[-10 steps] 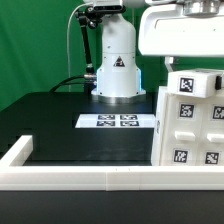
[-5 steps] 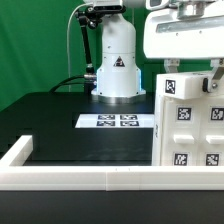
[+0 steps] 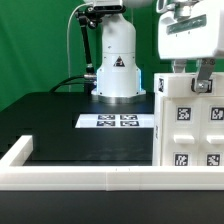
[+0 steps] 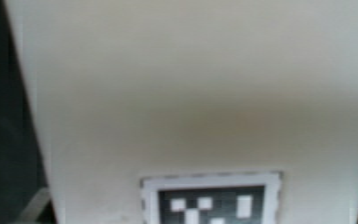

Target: Assemble cabinet

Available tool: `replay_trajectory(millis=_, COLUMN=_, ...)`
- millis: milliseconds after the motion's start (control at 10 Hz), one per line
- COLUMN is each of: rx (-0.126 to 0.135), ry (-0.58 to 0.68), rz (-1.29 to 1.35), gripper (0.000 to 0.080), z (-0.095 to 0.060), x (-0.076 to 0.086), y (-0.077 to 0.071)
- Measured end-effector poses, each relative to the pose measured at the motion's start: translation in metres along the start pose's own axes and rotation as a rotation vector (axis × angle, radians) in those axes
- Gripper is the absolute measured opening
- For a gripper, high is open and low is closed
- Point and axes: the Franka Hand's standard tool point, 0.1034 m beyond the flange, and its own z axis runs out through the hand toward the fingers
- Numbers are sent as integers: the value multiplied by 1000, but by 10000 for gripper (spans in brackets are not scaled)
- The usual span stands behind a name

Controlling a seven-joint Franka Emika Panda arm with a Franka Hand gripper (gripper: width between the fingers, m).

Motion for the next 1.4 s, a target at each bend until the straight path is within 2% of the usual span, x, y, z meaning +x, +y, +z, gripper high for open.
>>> replay_trajectory(millis=300, rx=-3, ry=8, rz=282, gripper=563, z=-1, x=-2, y=4)
replay_trajectory(millis=400, rx=-14, ry=0, rz=354, gripper=563, z=-1, x=-2, y=7)
replay_trajectory(millis=700, rx=-31, ry=-35, rz=431, gripper=563, z=-1, x=0, y=9)
replay_trajectory(millis=1000, rx=-36, ry=-44, rz=414, gripper=572, z=0, x=-1, y=10)
replay_trajectory(millis=1100, rx=-37, ry=-48, rz=417, gripper=742, z=1, x=-2, y=10)
replay_trajectory(millis=1200, rx=-38, ry=-48, rz=412, gripper=782, z=1, x=-2, y=10)
replay_trajectory(millis=1400, rx=-39, ry=-47, rz=407, gripper=796, z=2, x=-3, y=11)
